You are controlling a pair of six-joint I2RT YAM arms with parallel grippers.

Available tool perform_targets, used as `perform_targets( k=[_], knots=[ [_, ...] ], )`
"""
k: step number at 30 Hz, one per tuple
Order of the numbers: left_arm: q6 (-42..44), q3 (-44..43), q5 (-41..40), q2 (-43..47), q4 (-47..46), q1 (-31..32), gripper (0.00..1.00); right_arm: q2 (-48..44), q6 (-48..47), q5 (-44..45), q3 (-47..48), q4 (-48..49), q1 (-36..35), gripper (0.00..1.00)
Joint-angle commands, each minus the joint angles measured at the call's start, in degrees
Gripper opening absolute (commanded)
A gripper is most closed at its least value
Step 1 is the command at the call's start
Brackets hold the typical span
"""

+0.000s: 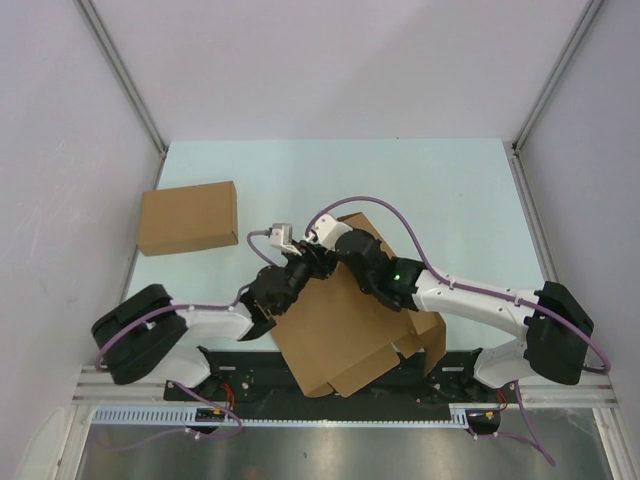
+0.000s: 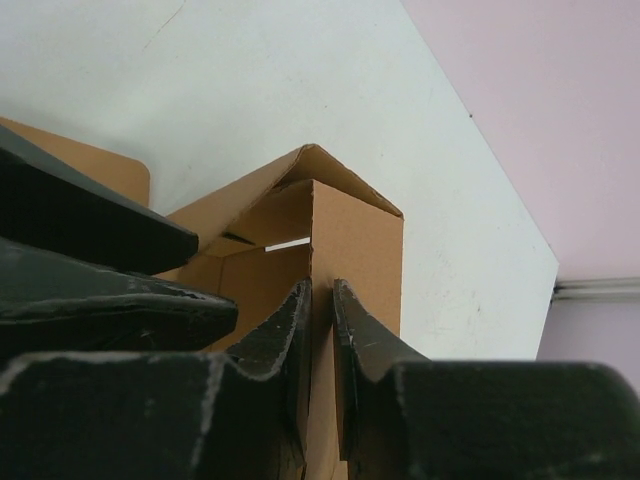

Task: Fold the paper box

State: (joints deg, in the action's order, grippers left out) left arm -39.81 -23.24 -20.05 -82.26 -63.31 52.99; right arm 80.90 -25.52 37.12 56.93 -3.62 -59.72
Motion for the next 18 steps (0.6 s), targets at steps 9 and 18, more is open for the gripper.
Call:
perform_targets(
  k=[9,18],
  knots=[
    [7.91,8.82,-4.55,27.32,15.66,0.45,0.42,0.57,1.61,-1.18,1.35,-2.8,-0.57,0.11],
    [1.67,5.42,-14.32,23.56,24.28,-6.47,0.46,1.1,2.14,-1.53,1.35,-2.53,-1.01,0.11]
  ],
)
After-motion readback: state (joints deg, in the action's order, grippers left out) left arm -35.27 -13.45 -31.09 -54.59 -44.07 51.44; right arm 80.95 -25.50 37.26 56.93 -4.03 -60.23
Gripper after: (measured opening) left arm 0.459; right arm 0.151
